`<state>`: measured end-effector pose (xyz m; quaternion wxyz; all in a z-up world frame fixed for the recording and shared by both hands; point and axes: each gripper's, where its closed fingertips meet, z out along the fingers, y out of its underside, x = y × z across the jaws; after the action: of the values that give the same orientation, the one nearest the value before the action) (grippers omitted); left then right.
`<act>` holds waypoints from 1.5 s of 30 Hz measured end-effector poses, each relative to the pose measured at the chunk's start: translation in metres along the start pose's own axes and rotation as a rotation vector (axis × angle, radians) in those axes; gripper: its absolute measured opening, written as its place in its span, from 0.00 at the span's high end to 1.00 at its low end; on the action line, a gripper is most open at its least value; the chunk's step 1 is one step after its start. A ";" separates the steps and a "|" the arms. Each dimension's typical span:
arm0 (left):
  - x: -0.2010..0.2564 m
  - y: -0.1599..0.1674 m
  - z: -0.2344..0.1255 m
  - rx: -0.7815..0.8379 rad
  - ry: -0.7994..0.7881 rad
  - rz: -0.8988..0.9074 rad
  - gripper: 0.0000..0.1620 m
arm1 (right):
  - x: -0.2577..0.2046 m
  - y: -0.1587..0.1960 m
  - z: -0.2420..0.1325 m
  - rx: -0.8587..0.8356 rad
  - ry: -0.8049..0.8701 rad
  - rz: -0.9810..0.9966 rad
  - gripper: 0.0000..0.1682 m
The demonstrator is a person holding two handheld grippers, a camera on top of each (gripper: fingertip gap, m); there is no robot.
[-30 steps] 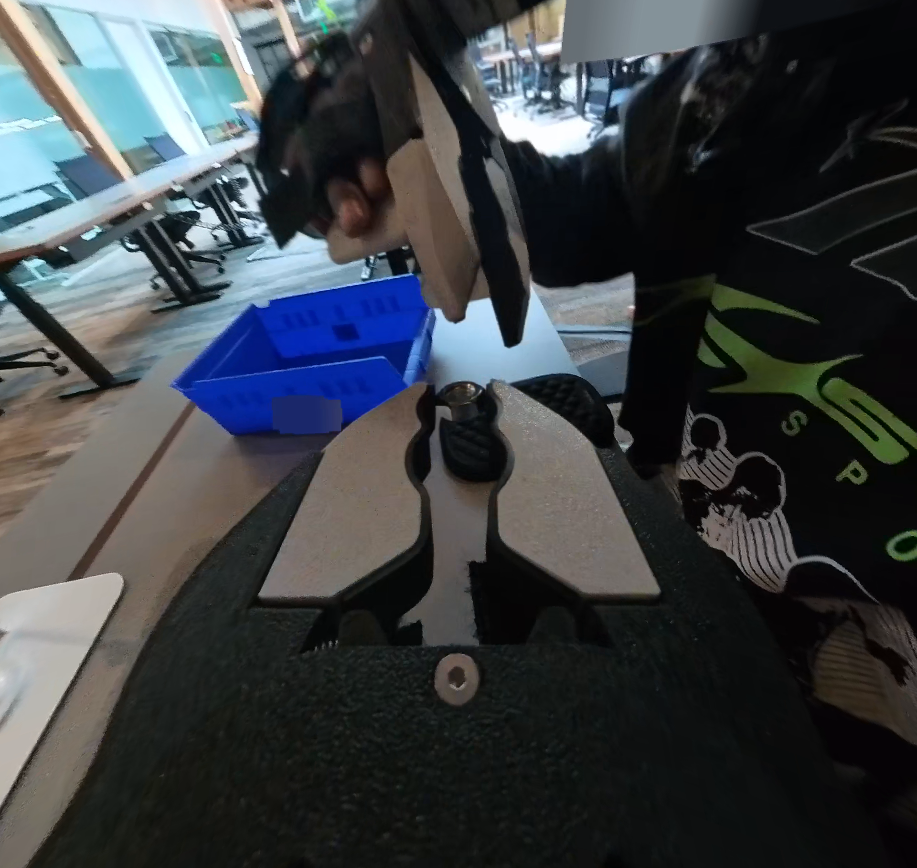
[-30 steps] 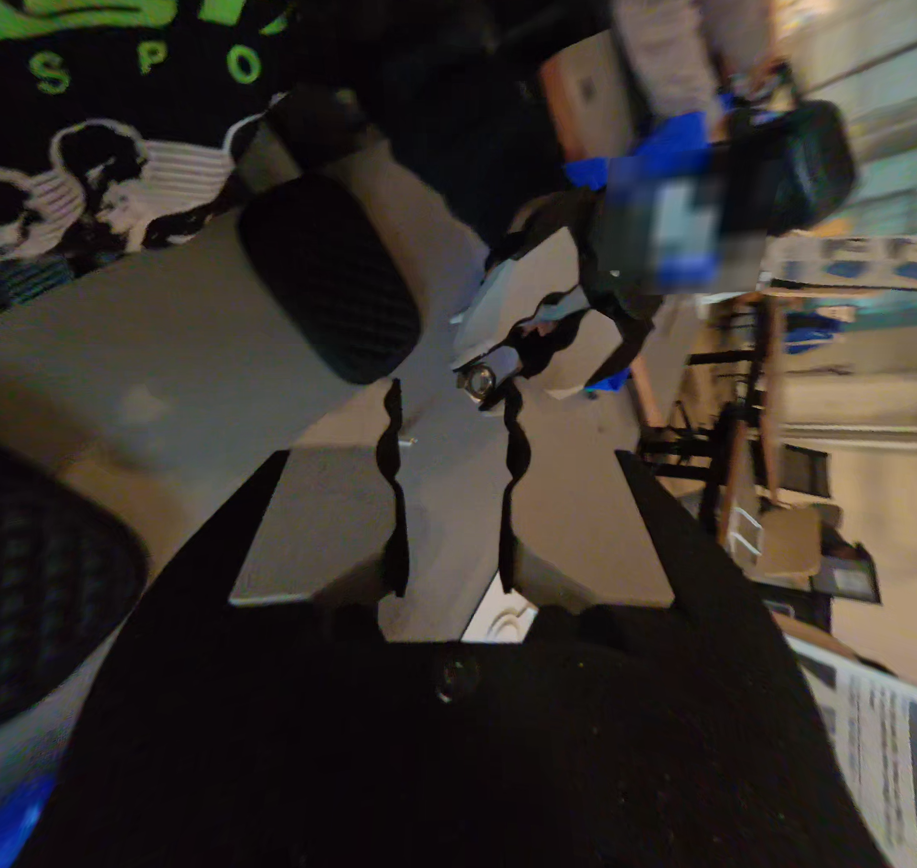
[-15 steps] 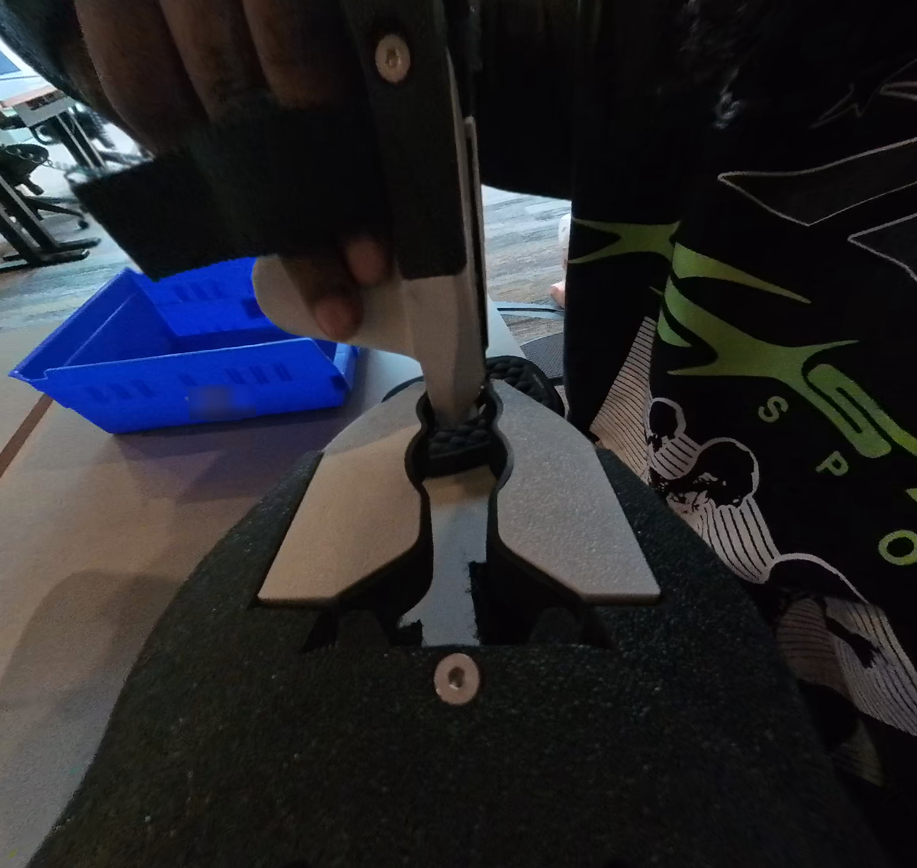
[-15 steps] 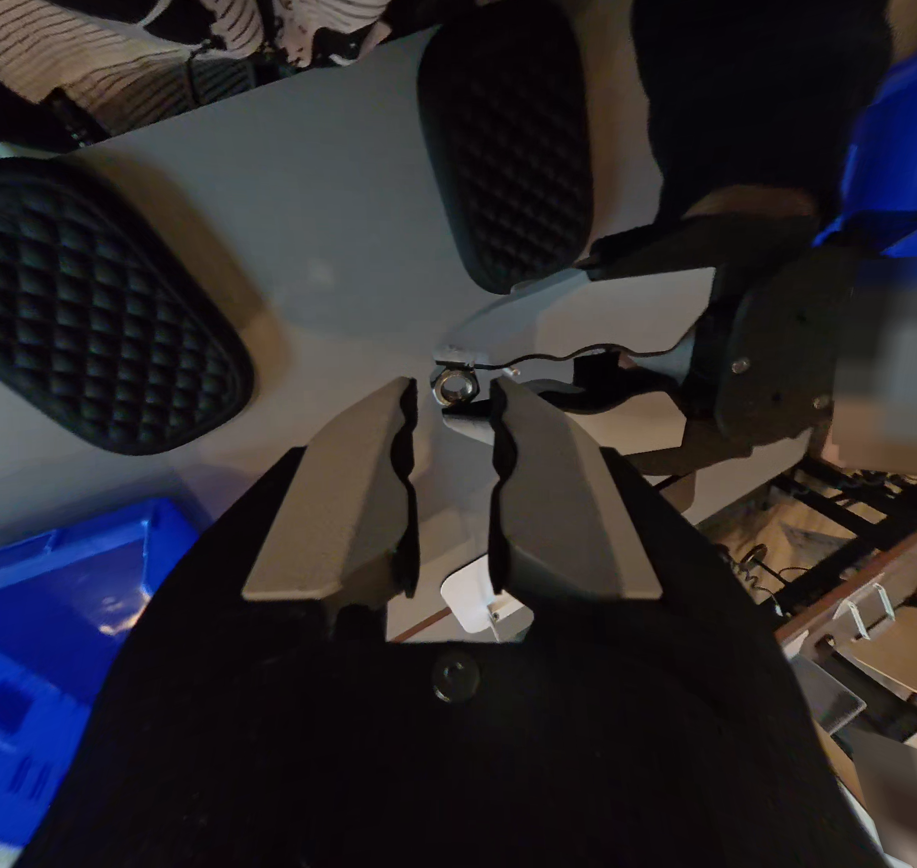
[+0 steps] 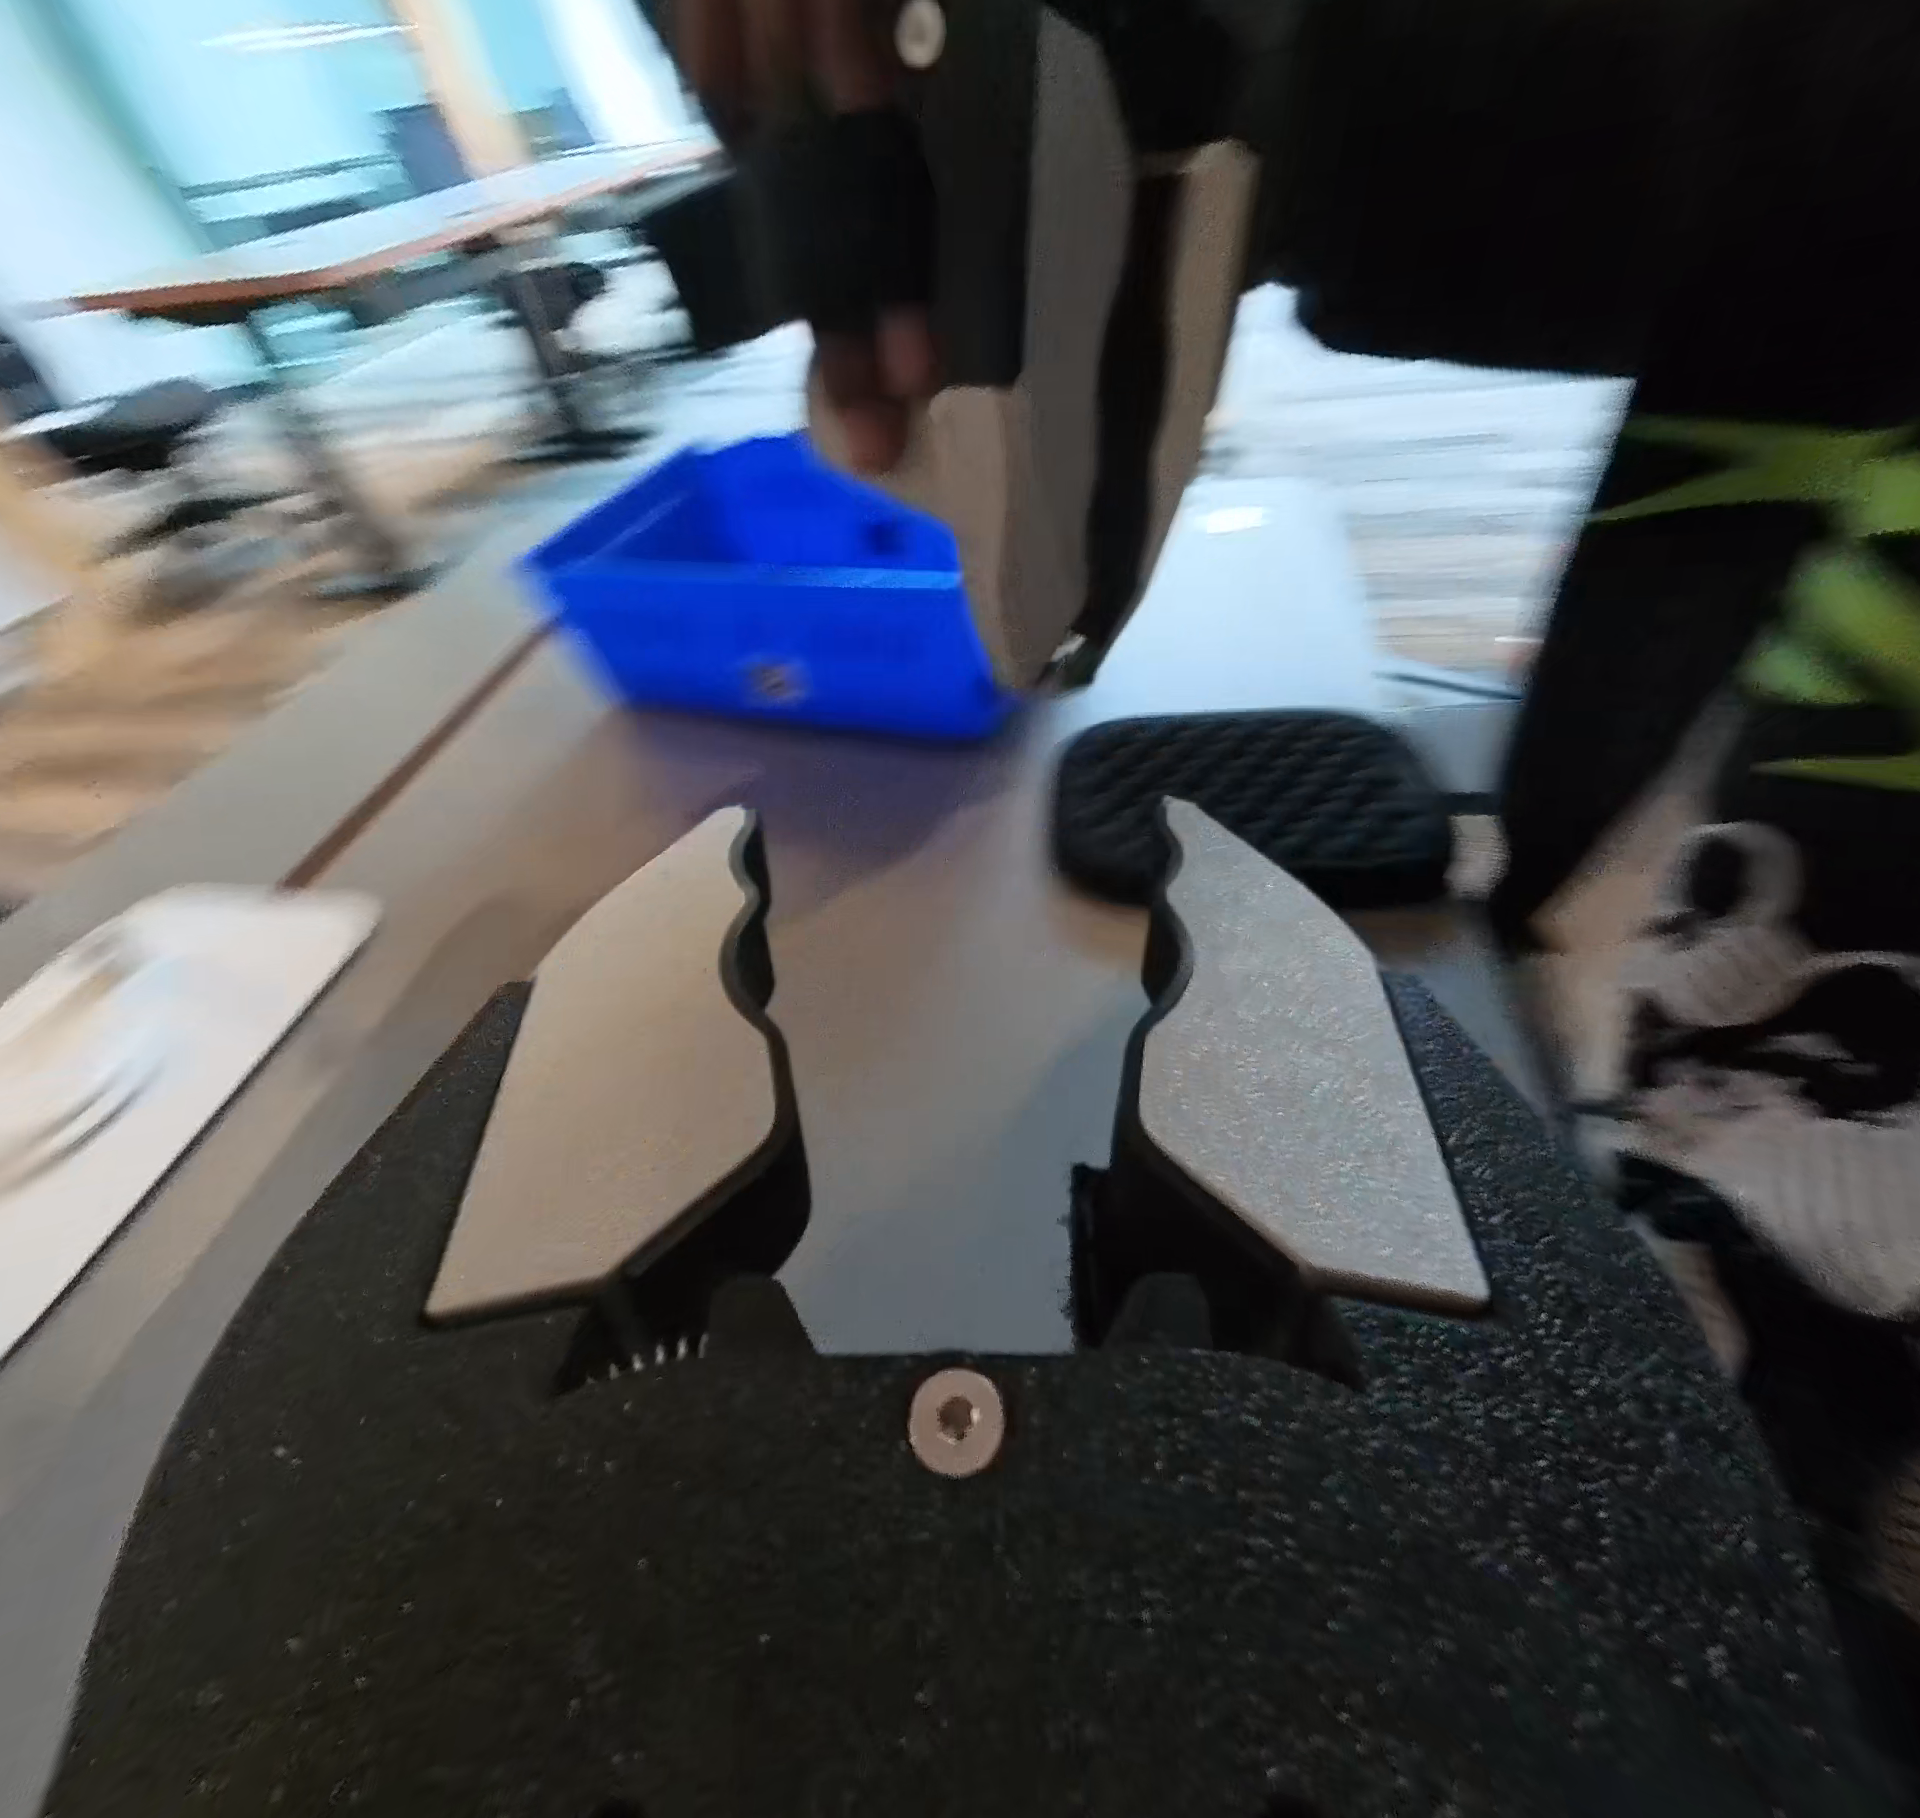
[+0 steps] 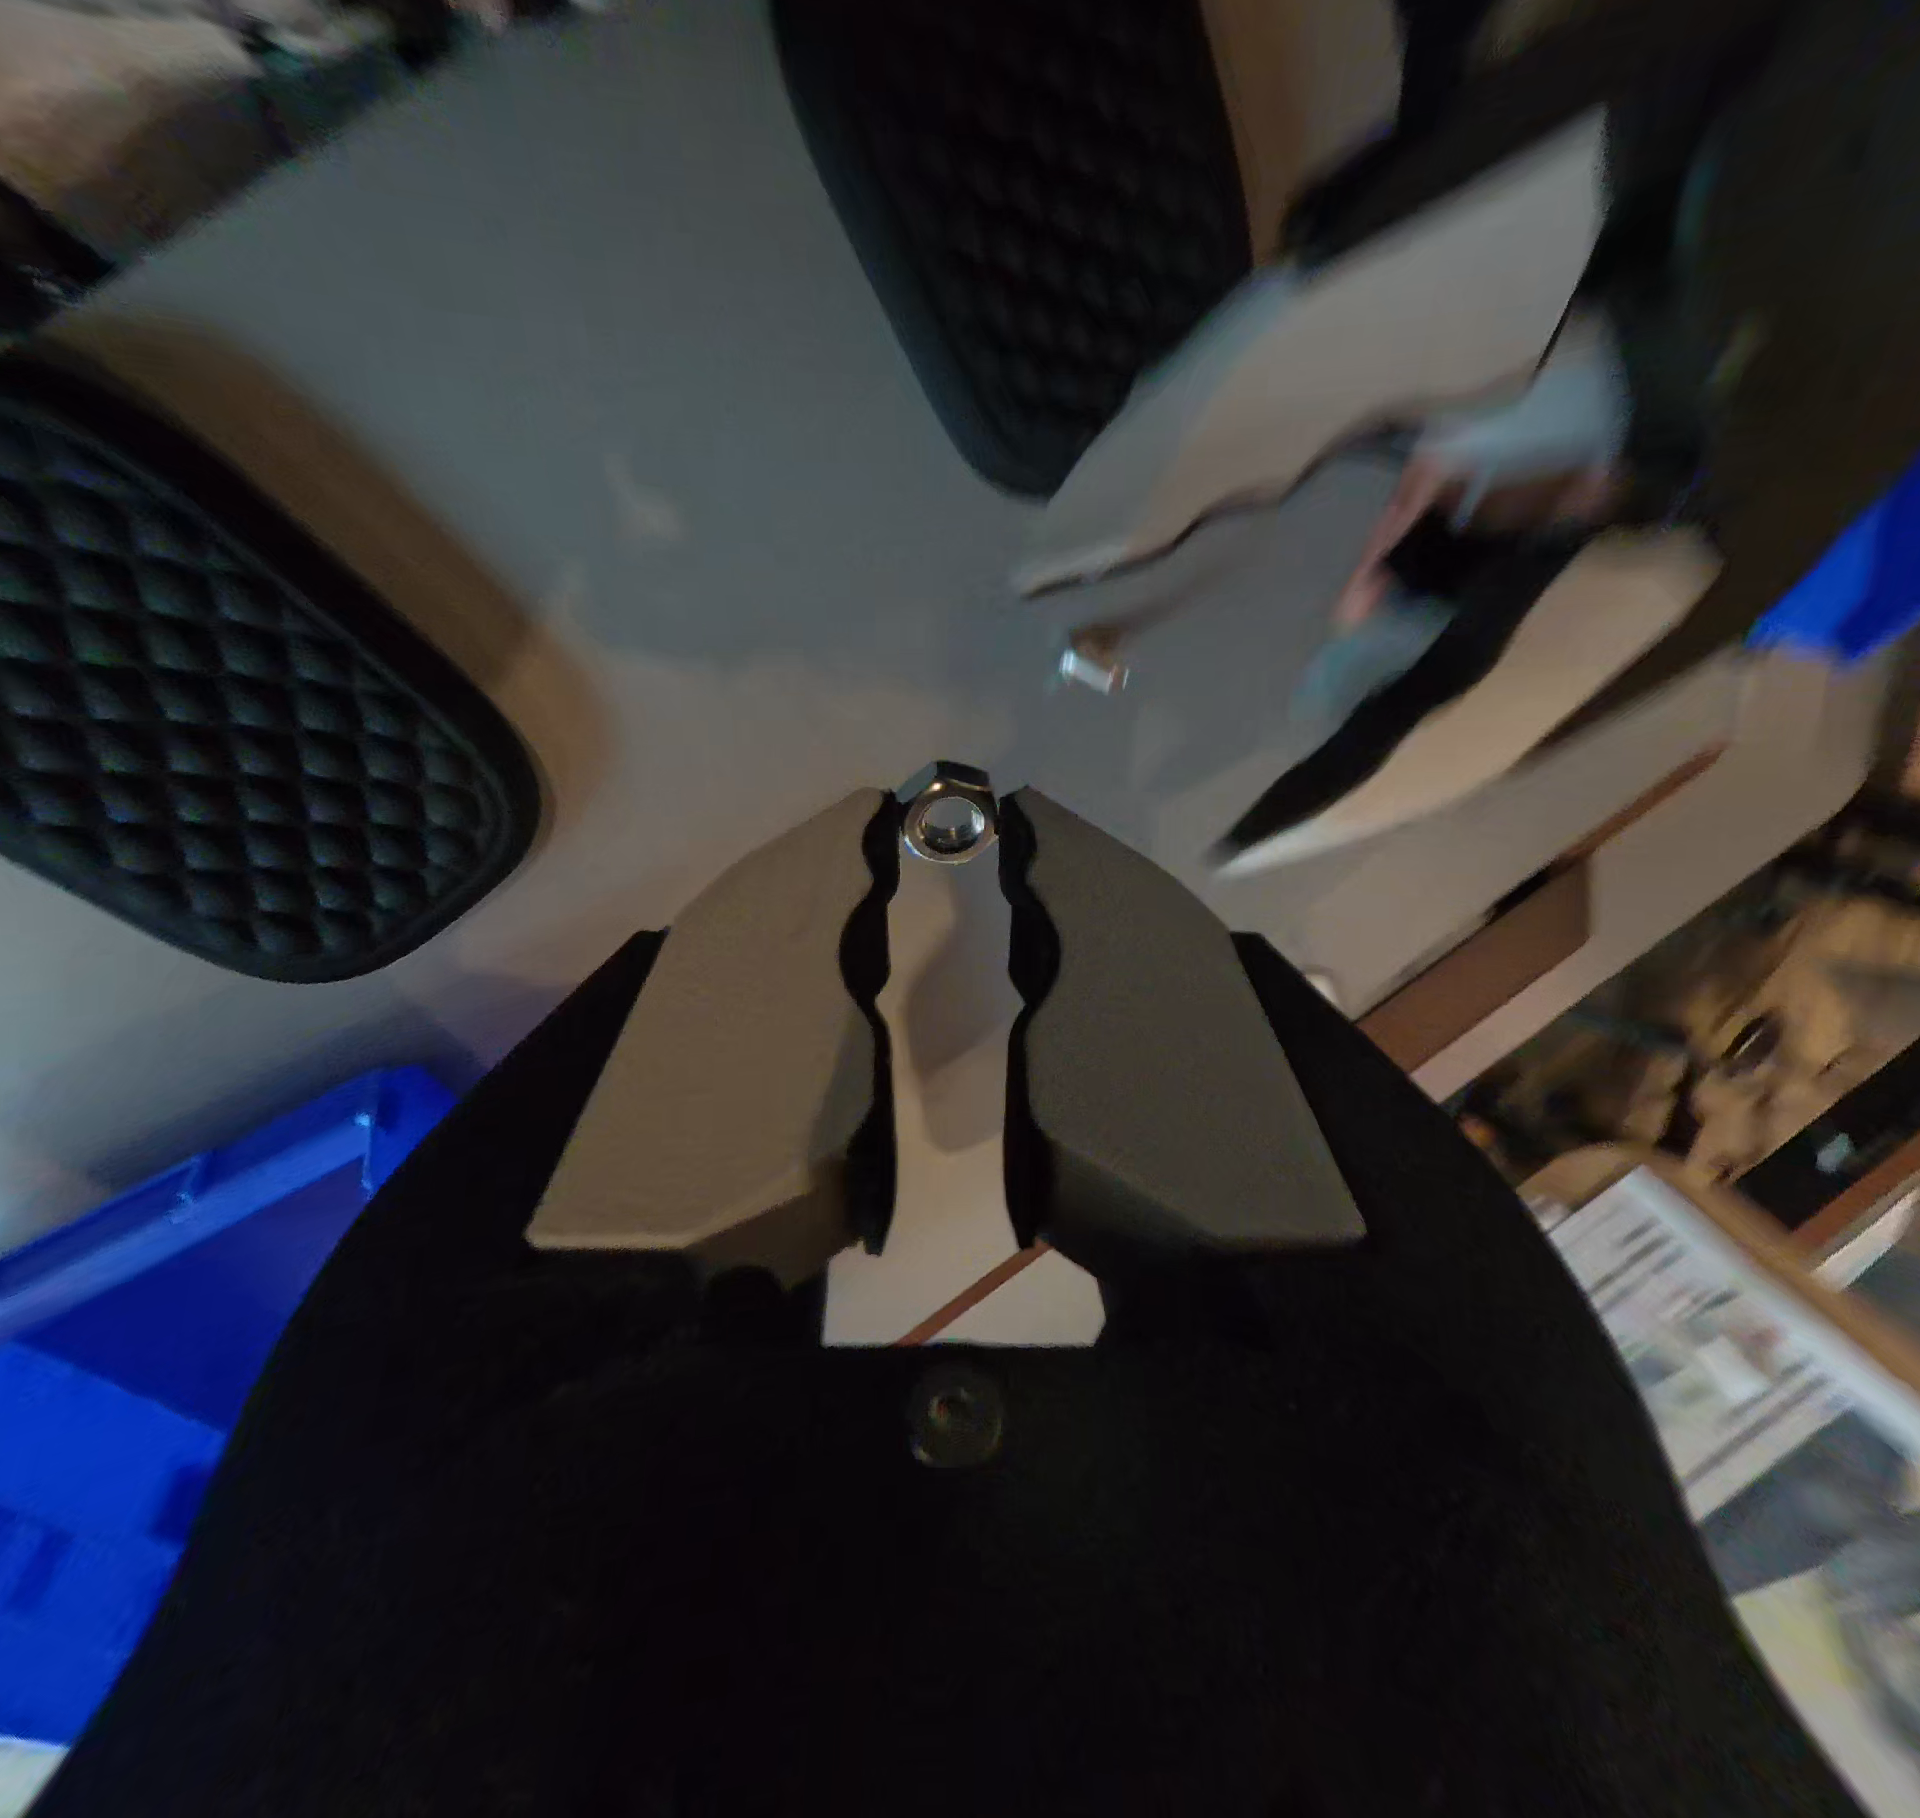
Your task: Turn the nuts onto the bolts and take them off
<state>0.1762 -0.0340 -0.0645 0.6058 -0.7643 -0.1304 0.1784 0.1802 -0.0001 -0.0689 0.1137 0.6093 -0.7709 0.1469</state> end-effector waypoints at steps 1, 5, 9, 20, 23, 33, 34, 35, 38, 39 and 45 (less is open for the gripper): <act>-0.010 0.007 -0.008 -0.008 -0.074 -0.008 0.55 | 0.001 0.009 0.007 -0.022 -0.001 0.047 0.89; -0.033 0.034 -0.045 -0.031 -0.298 -0.053 0.55 | -0.002 0.043 0.044 -0.089 -0.045 0.280 0.90; -0.039 0.051 -0.071 -0.044 -0.412 -0.093 0.56 | -0.013 0.056 0.088 -0.025 -0.110 0.481 0.90; -0.039 0.077 -0.096 -0.073 -0.500 -0.129 0.58 | -0.029 0.082 0.160 -0.104 -0.201 0.738 0.89; -0.037 0.088 -0.091 -0.124 -0.474 -0.120 0.59 | -0.030 0.085 0.163 -0.119 -0.206 0.743 0.89; -0.038 0.128 -0.062 -0.302 -0.374 -0.074 0.62 | -0.032 0.086 0.170 -0.133 -0.217 0.763 0.86; -0.038 0.129 -0.060 -0.302 -0.371 -0.074 0.62 | -0.031 0.086 0.170 -0.135 -0.219 0.764 0.85; -0.038 0.130 -0.059 -0.300 -0.371 -0.075 0.62 | -0.030 0.085 0.169 -0.130 -0.220 0.764 0.84; -0.038 0.132 -0.058 -0.284 -0.362 -0.098 0.63 | -0.013 0.075 0.160 -0.050 -0.198 0.781 0.84; -0.038 0.133 -0.058 -0.280 -0.362 -0.108 0.63 | -0.005 0.072 0.157 -0.027 -0.184 0.785 0.84; -0.036 0.136 -0.062 -0.256 -0.374 -0.135 0.64 | 0.039 0.059 0.161 0.023 -0.156 0.737 0.87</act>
<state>0.1678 -0.1349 -0.1804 0.4797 -0.7782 -0.3126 0.2580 0.1148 -0.0816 -0.2102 -0.0126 0.3014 -0.9431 0.1396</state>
